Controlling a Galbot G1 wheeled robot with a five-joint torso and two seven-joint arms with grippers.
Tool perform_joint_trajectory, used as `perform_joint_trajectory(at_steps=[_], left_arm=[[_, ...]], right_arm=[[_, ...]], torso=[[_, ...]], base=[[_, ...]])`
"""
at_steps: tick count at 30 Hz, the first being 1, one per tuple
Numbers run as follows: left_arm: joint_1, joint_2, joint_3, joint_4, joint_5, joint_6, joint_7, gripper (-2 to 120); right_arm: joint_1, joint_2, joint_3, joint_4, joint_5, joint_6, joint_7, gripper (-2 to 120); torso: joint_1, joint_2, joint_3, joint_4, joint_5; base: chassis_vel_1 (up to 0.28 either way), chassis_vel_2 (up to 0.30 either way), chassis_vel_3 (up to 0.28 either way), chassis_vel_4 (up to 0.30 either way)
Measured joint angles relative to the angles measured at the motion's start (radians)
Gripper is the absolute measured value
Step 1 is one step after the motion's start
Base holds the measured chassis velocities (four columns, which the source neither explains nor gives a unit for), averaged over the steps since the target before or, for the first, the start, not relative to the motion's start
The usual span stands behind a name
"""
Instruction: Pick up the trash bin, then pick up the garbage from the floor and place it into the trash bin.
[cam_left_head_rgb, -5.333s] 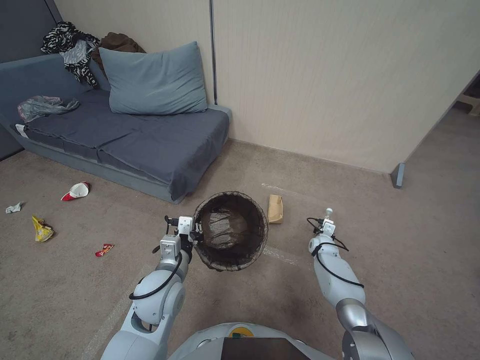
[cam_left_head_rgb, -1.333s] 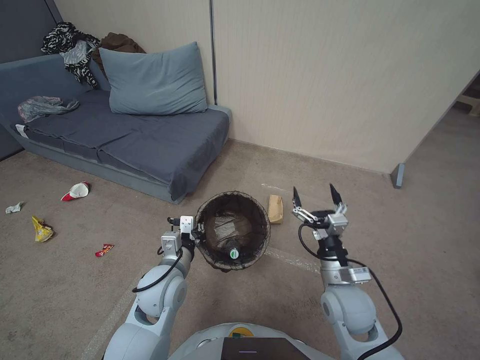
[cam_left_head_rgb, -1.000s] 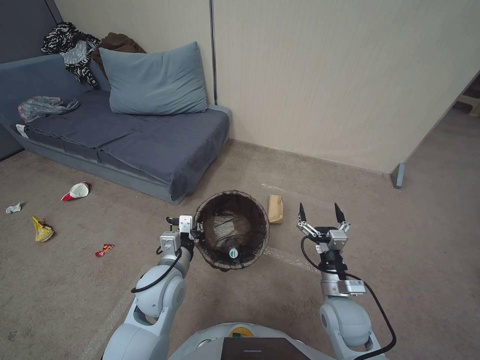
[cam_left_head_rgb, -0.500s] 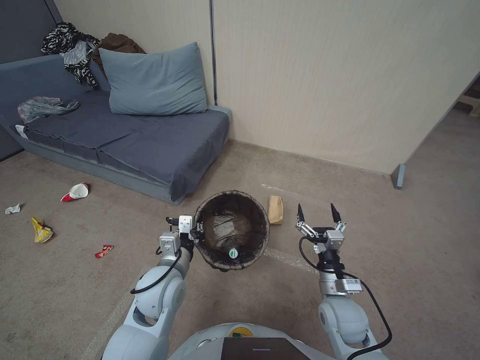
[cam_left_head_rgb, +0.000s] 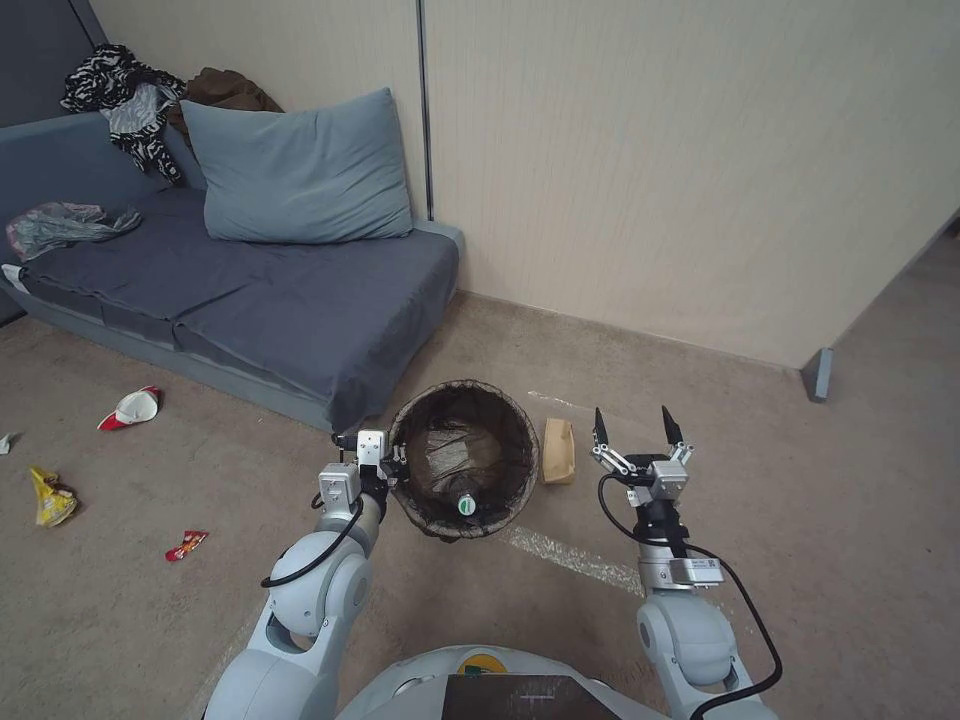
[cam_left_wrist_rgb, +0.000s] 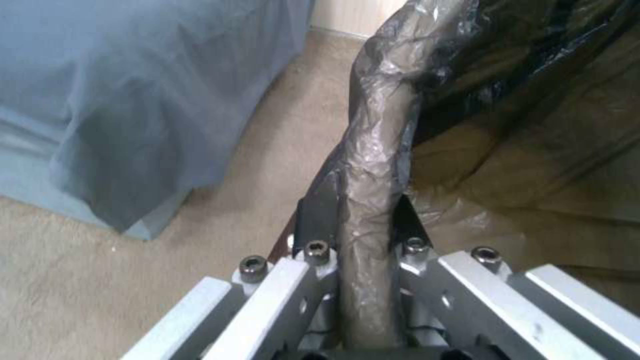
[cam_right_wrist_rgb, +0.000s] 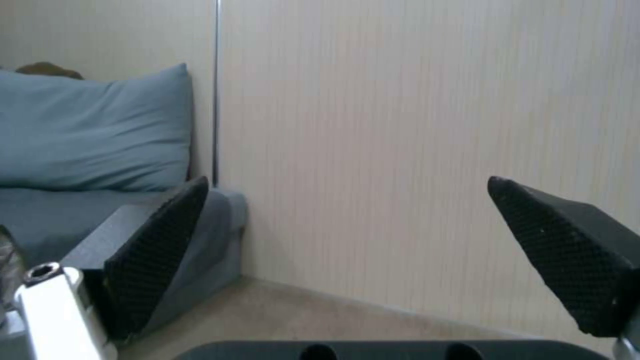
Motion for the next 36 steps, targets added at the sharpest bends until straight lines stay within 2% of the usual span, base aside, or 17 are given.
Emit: perform_joint_trajectory(at_steps=[9,14,15,16,17,19,20,26,28,29,33,36], left_arm=[[0.001,-0.001,-0.002,0.001,0.001,-0.002,0.0,3],[0.001,-0.001,0.0,0.002,0.002,-0.002,0.0,3],[0.001,-0.001,0.001,0.002,0.005,-0.002,0.0,3],[0.002,-0.001,0.002,0.0,0.01,-0.002,0.0,3],[0.002,-0.001,0.002,0.0,0.01,-0.002,0.0,3],[0.001,-0.002,-0.001,0.0,0.01,-0.002,0.001,3],[0.001,-0.002,-0.001,0.0,0.01,-0.002,0.001,3],[0.0,-0.002,-0.007,0.001,0.01,-0.002,0.002,3],[0.0,-0.003,-0.007,0.001,0.01,-0.001,0.002,3],[0.001,-0.005,-0.007,0.002,0.01,-0.001,0.002,3],[0.001,-0.006,-0.008,0.004,0.01,0.0,0.002,3],[0.006,-0.006,-0.009,0.003,0.012,0.0,0.002,3]], right_arm=[[0.032,-0.003,0.007,-0.038,-0.038,0.061,-0.001,100],[0.072,-0.027,-0.007,-0.051,-0.033,0.012,0.003,100],[0.103,-0.049,-0.023,-0.06,0.002,-0.08,0.009,100],[0.19,-0.116,-0.068,-0.115,0.18,-0.368,0.006,100],[0.19,-0.116,-0.068,-0.115,0.18,-0.368,0.006,100],[0.268,-0.137,-0.091,-0.218,0.194,-0.433,-0.011,100],[0.268,-0.137,-0.091,-0.218,0.194,-0.433,-0.011,100],[0.434,-0.151,-0.151,-0.44,0.233,-0.573,-0.051,100],[0.452,-0.151,-0.162,-0.463,0.243,-0.588,-0.058,100],[0.499,-0.15,-0.192,-0.525,0.249,-0.617,-0.07,100],[0.542,-0.143,-0.219,-0.603,0.224,-0.626,-0.075,100],[0.59,-0.131,-0.239,-0.726,0.188,-0.614,-0.09,100]], torso=[[0.0,0.0,0.0,0.0002,0.0001],[0.0,0.0,0.0,-0.0001,0.0001],[0.0,0.0,0.0,0.0,0.0],[0.0,0.0,0.0,0.0002,0.0],[0.0,0.0,0.0,0.0002,0.0],[0.0,0.0,0.0,0.0001,0.0002],[0.0,0.0,0.0,0.0001,0.0002],[0.0,0.0,0.0,0.0002,-0.0001],[0.0,0.0,0.0,0.0002,0.0],[0.0,0.0,0.0,0.0001,0.0],[0.0,0.0,0.0,0.0001,0.0],[0.0,0.0,0.0,0.0001,0.0001]], base=[[-0.022,0.018,0.024,-0.009],[0.0,0.0,0.0,0.0],[0.0,0.0,0.0,0.0],[0.0,0.0,0.0,0.0],[0.0,0.0,0.0,0.0],[0.0,0.0,0.0,0.0],[0.0,0.0,0.0,0.0],[0.0,0.0,0.0,0.0],[0.0,0.0,0.0,0.0],[0.0,0.0,0.0,0.0],[0.0,0.0,0.0,0.0],[0.0,0.0,0.0,0.0]])
